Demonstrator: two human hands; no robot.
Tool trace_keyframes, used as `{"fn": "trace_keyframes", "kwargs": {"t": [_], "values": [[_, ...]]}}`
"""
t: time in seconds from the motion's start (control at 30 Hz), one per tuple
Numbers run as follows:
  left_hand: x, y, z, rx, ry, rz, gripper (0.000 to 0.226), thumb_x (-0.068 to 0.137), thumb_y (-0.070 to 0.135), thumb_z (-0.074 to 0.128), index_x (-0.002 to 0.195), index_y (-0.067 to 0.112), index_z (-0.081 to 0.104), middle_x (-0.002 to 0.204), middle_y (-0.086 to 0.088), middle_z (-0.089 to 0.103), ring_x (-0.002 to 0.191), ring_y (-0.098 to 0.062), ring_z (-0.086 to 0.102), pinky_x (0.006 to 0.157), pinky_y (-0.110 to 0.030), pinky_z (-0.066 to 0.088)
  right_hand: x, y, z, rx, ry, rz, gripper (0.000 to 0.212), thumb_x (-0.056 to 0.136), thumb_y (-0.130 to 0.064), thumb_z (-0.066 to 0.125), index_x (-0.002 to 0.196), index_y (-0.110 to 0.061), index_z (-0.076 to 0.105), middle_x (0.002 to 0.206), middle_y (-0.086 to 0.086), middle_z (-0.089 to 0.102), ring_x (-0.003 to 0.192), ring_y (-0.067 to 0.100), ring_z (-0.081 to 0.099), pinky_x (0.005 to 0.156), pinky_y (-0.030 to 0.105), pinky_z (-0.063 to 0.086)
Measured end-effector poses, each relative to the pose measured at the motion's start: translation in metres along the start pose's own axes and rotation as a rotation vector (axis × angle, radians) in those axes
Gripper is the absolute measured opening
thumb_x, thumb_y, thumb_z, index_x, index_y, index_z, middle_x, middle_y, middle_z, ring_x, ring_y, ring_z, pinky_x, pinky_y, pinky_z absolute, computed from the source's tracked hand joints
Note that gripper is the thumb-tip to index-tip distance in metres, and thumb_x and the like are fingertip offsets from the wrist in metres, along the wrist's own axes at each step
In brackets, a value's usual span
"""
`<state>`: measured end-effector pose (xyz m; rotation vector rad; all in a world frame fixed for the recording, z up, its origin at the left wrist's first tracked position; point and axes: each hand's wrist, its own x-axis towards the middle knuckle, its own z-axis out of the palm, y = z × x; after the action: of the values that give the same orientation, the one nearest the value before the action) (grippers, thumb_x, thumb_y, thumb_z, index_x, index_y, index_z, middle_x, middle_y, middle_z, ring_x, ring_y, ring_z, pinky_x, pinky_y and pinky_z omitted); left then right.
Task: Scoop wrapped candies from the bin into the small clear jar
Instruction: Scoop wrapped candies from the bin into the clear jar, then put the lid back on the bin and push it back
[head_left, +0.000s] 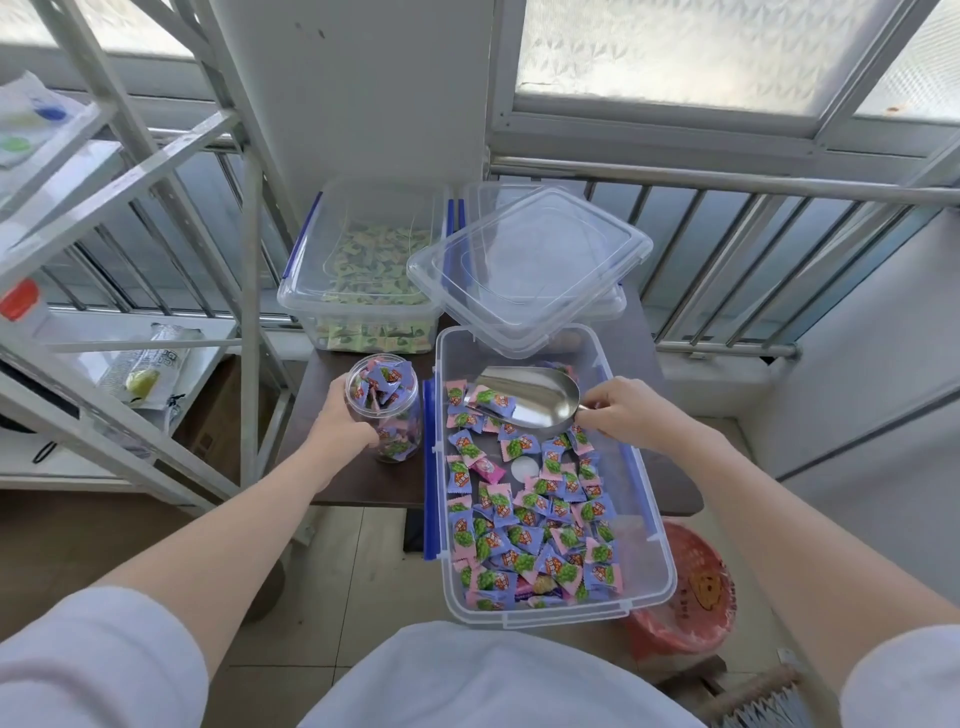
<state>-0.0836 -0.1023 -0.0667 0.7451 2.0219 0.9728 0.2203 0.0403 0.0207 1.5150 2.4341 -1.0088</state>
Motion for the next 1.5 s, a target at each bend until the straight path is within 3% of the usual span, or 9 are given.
{"fn": "trace_keyframes", "kwargs": {"t": [0.33,0.43,0.6,0.73,1.13,1.2,1.27,1.37,1.5], "values": [[-0.012,0.024,-0.016,-0.024,0.352,0.148,0.058,0.076,-0.019,0.036,0.12,0.012,0.059,0.104,-0.002,0.064,0.1,-0.016,0.06,0.073,-0.025,0.047,0.027,0.003,0.051,0.091,-0.078,0.117,0.025,0.093,-0.022,0.05,0.071,-0.009,0.048,0.061,0.005,0.049,0.055,0.021,0.044,0.05,0.027,0.031],[-0.011,0.041,-0.013,-0.001,0.418,0.243,0.045,0.082,-0.011,0.044,0.114,0.012,0.064,0.104,0.0,0.066,0.096,-0.013,0.059,0.088,-0.027,0.048,0.036,-0.005,0.058,0.097,-0.097,0.141,0.014,0.092,-0.011,0.046,0.081,-0.005,0.052,0.064,0.005,0.047,0.054,0.02,0.041,0.048,0.027,0.031],[-0.012,0.061,-0.002,0.13,0.368,0.415,0.032,0.089,0.002,0.052,0.115,0.013,0.064,0.112,0.003,0.065,0.103,-0.011,0.058,0.091,-0.023,0.044,0.04,-0.01,0.064,0.067,-0.095,0.124,0.03,0.092,-0.003,0.041,0.118,-0.004,0.055,0.088,0.009,0.056,0.069,0.021,0.052,0.053,0.027,0.04],[-0.011,0.073,0.008,0.273,0.281,0.521,0.034,0.086,0.005,0.055,0.118,0.016,0.064,0.12,0.002,0.064,0.114,-0.015,0.055,0.101,-0.033,0.043,0.036,-0.011,0.056,0.086,-0.014,0.03,0.045,0.089,-0.003,0.046,0.133,-0.009,0.051,0.131,0.013,0.057,0.112,0.03,0.055,0.087,0.035,0.045],[0.004,0.106,0.034,0.344,0.179,0.543,0.034,0.087,0.011,0.057,0.121,0.018,0.062,0.126,0.002,0.061,0.117,-0.018,0.054,0.097,-0.031,0.04,0.035,-0.013,0.004,0.227,0.147,0.059,0.041,0.093,-0.014,0.049,0.134,-0.009,0.05,0.125,0.01,0.058,0.104,0.024,0.056,0.09,0.034,0.047],[0.003,0.11,0.036,0.325,0.16,0.541,0.034,0.088,0.01,0.056,0.121,0.017,0.062,0.126,0.002,0.061,0.116,-0.017,0.053,0.096,-0.028,0.04,0.045,-0.017,0.005,0.46,0.147,0.136,0.046,0.093,-0.015,0.051,0.137,-0.004,0.045,0.117,0.012,0.058,0.099,0.024,0.057,0.091,0.038,0.049],[0.001,0.11,0.037,0.303,0.14,0.547,0.033,0.088,0.009,0.057,0.12,0.017,0.062,0.124,0.001,0.061,0.115,-0.018,0.054,0.097,-0.031,0.042,0.054,-0.029,0.009,0.953,0.06,0.223,0.051,0.096,-0.014,0.051,0.143,0.0,0.036,0.115,0.017,0.055,0.098,0.025,0.057,0.088,0.037,0.05],[-0.003,0.104,0.036,0.298,0.142,0.564,0.031,0.088,0.009,0.059,0.118,0.015,0.063,0.122,-0.002,0.063,0.114,-0.02,0.057,0.098,-0.037,0.045,0.068,-0.047,0.014,1.584,-0.016,0.32,0.062,0.099,-0.019,0.049,0.151,-0.002,0.019,0.155,0.023,0.024,0.141,0.034,0.032,0.112,0.04,0.035],[-0.009,0.096,0.03,0.271,0.158,0.534,0.032,0.088,0.007,0.059,0.119,0.014,0.063,0.123,-0.002,0.063,0.116,-0.018,0.055,0.098,-0.027,0.041,0.088,-0.055,0.014,1.861,-0.01,0.401,0.067,0.096,-0.029,0.052,0.151,-0.004,0.022,0.156,0.017,0.029,0.142,0.031,0.033,0.116,0.039,0.03]]}}
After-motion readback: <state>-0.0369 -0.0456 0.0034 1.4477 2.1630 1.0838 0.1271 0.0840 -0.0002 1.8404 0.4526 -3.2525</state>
